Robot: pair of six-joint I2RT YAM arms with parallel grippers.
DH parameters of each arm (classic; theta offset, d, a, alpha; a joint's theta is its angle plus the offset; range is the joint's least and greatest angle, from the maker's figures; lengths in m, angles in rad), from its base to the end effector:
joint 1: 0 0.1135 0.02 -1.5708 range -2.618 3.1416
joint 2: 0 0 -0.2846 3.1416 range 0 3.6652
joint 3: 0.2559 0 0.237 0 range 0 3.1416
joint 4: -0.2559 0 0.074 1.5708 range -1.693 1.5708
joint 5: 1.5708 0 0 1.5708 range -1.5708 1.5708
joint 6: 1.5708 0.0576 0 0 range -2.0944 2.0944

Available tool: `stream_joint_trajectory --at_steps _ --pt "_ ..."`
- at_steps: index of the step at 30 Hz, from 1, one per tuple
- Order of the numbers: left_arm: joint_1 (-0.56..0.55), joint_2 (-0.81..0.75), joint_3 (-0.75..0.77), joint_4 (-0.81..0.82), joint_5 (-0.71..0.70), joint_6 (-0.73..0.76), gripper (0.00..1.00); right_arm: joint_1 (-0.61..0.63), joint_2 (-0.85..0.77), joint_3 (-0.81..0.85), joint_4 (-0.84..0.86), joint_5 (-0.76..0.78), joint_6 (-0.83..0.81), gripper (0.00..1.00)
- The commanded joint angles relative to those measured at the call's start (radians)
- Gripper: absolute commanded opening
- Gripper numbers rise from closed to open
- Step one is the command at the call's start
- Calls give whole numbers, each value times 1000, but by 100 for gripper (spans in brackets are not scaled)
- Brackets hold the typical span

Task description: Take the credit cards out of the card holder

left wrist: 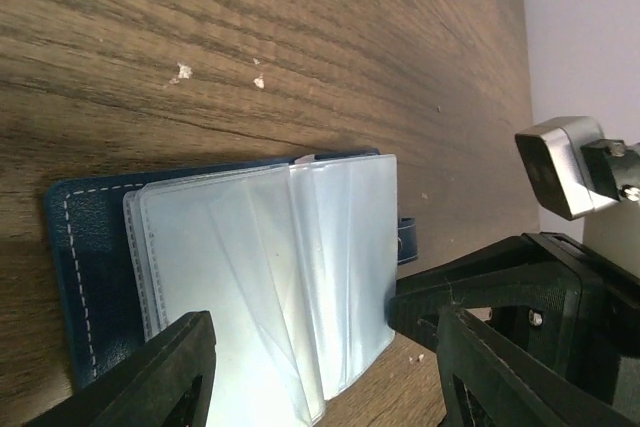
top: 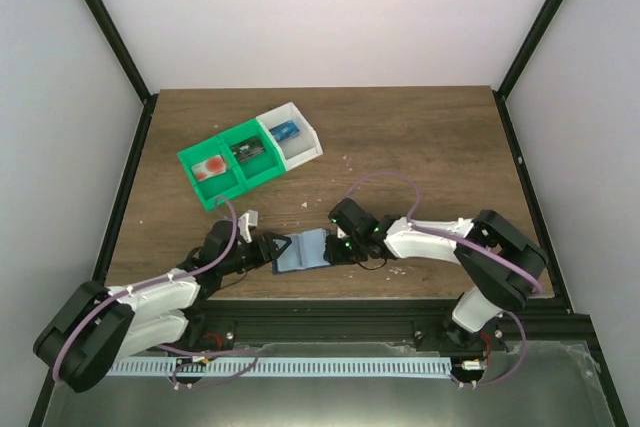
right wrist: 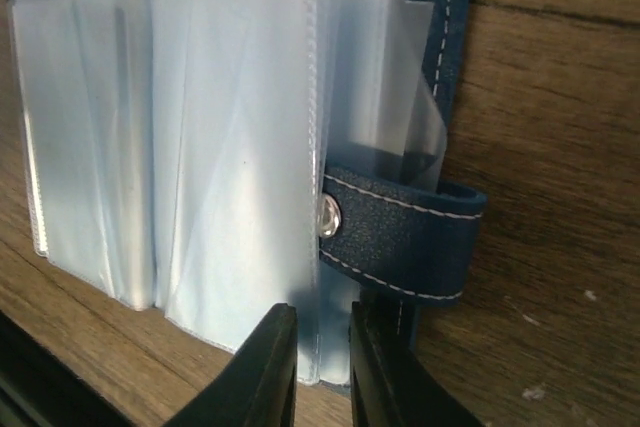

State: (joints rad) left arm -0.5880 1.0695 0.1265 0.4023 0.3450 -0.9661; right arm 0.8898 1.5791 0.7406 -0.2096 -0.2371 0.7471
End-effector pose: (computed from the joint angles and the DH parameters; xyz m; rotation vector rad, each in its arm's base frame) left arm 0.1359 -0.1140 0.1468 -0.2135 2.3466 -1.2219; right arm 0.1690 0.2301 0.1551 -0.2936 2.8354 0.7882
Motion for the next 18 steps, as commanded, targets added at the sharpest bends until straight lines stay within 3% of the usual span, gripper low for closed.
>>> stream_joint_trajectory --at_steps 1,7,18 --pt "-4 22 -18 44 20 0 62 22 19 22 -82 114 -27 15" --pt "-4 34 -27 74 28 -13 62 35 24 8 -127 171 -41 3" --pt "-7 98 -44 127 46 -16 62 40 -97 -117 -146 161 1 2"
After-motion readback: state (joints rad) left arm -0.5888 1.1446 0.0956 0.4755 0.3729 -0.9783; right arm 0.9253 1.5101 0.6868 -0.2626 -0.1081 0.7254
